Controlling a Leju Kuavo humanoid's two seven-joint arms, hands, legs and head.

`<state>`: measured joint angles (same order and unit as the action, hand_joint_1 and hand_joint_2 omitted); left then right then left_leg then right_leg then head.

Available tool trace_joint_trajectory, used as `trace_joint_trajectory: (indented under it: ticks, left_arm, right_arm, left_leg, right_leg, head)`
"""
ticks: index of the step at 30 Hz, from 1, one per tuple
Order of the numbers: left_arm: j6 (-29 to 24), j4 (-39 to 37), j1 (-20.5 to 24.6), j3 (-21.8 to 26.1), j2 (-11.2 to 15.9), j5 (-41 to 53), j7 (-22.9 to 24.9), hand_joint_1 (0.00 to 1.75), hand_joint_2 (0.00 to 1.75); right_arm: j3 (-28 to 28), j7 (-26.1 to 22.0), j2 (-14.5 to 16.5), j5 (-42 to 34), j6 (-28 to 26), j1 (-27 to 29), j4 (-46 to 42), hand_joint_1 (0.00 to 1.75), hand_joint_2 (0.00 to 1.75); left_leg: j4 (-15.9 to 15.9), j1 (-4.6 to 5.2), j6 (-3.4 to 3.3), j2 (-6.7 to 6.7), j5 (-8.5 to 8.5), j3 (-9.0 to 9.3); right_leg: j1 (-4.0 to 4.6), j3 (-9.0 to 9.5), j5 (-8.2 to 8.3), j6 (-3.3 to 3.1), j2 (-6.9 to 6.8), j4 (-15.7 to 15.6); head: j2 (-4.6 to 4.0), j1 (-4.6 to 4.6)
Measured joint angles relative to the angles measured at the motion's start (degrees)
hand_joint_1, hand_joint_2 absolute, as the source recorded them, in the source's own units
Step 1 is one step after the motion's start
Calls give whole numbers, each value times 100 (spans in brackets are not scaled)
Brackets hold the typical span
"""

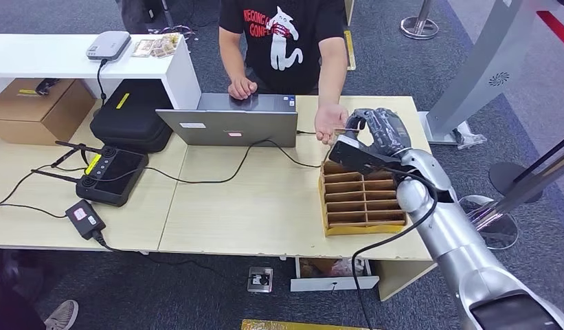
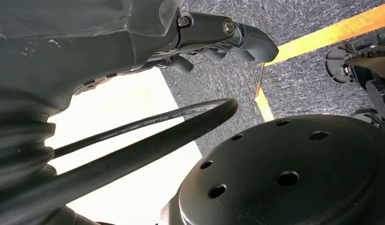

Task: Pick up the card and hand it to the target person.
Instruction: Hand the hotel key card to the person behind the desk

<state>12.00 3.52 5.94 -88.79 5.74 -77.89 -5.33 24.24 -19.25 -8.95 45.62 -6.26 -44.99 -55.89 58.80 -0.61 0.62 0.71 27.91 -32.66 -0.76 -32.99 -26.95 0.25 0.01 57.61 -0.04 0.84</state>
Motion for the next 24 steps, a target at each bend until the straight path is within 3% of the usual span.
trace_joint_trajectory:
  ticks: [24]
  left_arm:
    - [35, 0, -40, 1, -40, -86, -17, 0, 175]
  right_arm:
    - [2, -97, 323, -121, -43, -347, 497, 141, 175]
  left_leg:
    - [0, 0, 0, 3, 0, -2]
  right_leg:
    - [0, 0, 0, 0, -3, 0]
  head:
    - [0, 0]
